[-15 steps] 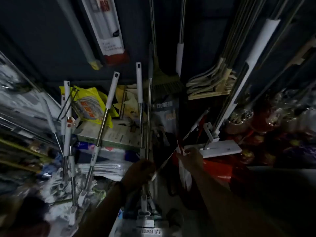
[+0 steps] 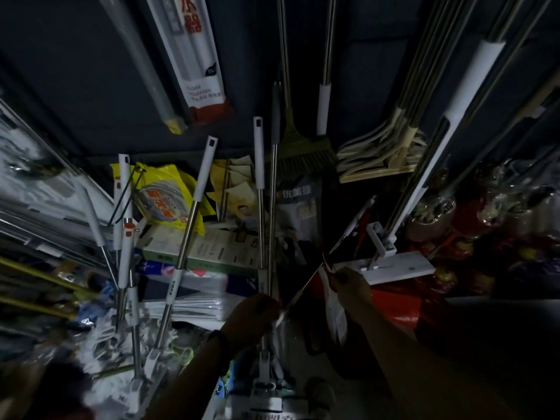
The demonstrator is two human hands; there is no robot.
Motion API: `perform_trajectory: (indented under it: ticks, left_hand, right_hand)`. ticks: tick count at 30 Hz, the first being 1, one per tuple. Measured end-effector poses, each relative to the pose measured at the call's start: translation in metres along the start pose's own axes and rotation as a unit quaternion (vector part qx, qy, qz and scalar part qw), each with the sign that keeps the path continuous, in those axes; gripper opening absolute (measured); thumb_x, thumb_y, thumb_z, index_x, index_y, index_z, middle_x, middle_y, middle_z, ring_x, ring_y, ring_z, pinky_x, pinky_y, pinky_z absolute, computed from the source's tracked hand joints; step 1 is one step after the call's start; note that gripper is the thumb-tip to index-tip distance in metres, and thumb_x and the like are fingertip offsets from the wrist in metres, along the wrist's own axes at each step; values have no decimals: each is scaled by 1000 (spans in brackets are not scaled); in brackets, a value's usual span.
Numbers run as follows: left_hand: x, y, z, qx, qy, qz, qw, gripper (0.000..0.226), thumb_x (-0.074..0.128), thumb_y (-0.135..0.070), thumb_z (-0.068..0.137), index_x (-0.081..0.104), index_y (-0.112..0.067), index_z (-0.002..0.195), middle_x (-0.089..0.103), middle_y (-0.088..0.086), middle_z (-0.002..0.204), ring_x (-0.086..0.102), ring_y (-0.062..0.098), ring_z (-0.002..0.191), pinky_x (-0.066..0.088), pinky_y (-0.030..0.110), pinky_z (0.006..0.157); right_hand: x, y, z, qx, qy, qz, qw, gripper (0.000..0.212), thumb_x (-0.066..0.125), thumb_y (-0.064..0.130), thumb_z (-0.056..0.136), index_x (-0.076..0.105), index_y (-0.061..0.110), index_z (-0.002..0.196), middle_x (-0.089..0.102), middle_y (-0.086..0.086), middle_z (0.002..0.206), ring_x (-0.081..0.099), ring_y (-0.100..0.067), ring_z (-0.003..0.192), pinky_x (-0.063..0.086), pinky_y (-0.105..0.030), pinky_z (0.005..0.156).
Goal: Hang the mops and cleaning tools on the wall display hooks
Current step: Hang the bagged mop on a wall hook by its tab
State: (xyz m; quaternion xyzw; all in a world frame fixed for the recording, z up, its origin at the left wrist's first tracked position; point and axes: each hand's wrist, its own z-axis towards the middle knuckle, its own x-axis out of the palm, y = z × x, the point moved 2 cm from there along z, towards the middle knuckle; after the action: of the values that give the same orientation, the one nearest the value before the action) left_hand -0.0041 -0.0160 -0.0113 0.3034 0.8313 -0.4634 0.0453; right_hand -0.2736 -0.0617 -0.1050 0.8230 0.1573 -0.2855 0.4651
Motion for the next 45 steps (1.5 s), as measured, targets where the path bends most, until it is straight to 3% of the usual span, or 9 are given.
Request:
perform_trajectory:
  ticks: [4, 9, 12, 16, 19, 23, 32, 38, 45]
  left_hand:
    - [-13, -10, 5, 37, 12, 26, 999, 22, 56, -28, 104, 67, -10, 110, 74, 8, 94, 68, 5, 70, 54, 25, 68]
    - [-40, -49, 10, 97, -11, 2, 995, 16, 60, -26, 102, 69, -13, 103, 73, 18, 96, 72, 32, 84, 59, 43, 80]
    - [-61, -85, 9, 158, -29, -14, 987, 7, 68, -21, 98, 66, -21, 105, 73, 8, 98, 72, 27, 90, 60, 51, 86]
    - [-87, -140, -5, 232, -42, -61, 970, 48, 78, -31, 90, 58, -20, 132, 68, 1, 122, 73, 12, 92, 59, 22, 68]
    - [-108, -187, -21, 333, -54, -64, 939, 52, 84, -24, 85, 58, -32, 129, 67, -16, 122, 68, -1, 108, 60, 25, 90]
    - [-138, -242, -48, 398, -89, -37, 912, 64, 90, -38, 72, 61, -27, 127, 67, -11, 122, 66, 3, 111, 57, 27, 94]
    - [-176, -293, -101, 475, -144, -15, 868, 21, 73, -33, 93, 75, -24, 112, 78, -12, 103, 72, -2, 96, 55, 12, 81]
    - [-215, -324, -133, 508, -187, -10, 841, 17, 73, -34, 94, 76, -23, 106, 77, -12, 94, 72, -2, 87, 53, 10, 71]
    - [-268, -366, -161, 537, -177, -87, 820, 11, 73, -24, 94, 77, -22, 104, 81, -7, 96, 77, 8, 91, 62, 31, 85]
  right_hand:
    - [-28, 26, -17, -58, 48, 7, 997, 19, 63, 21, 105, 65, 11, 89, 67, 1, 76, 66, -2, 66, 46, -28, 63]
    - [-92, 97, -40, -163, -36, 9, 986, 22, 58, 30, 104, 69, 12, 113, 69, -11, 106, 67, -27, 95, 55, -43, 83]
    - [-127, 143, -65, -233, -41, 53, 970, 14, 59, 15, 106, 66, 3, 103, 69, -16, 96, 66, -28, 91, 52, -42, 82]
    - [-162, 198, -101, -288, -38, 108, 951, 22, 61, 11, 106, 63, 13, 84, 64, -1, 73, 57, -15, 72, 46, -35, 73]
    - [-183, 237, -130, -317, -57, 109, 940, 18, 61, 11, 106, 67, 5, 89, 70, -23, 86, 64, -22, 78, 52, -37, 75]
    - [-207, 281, -161, -359, -76, 115, 923, 20, 62, 11, 106, 66, 6, 87, 67, -6, 74, 64, -14, 72, 53, -33, 70]
    - [-222, 345, -188, -389, -101, 188, 896, 19, 61, 9, 106, 66, -8, 99, 62, -20, 73, 61, -19, 64, 54, -30, 60]
    - [-232, 399, -212, -433, -99, 223, 868, 17, 81, 12, 93, 75, -2, 100, 78, -21, 92, 74, -22, 80, 64, -37, 79]
    - [-245, 472, -234, -421, -99, 297, 851, 20, 83, 13, 90, 78, -3, 101, 81, -19, 93, 80, -30, 87, 67, -42, 81]
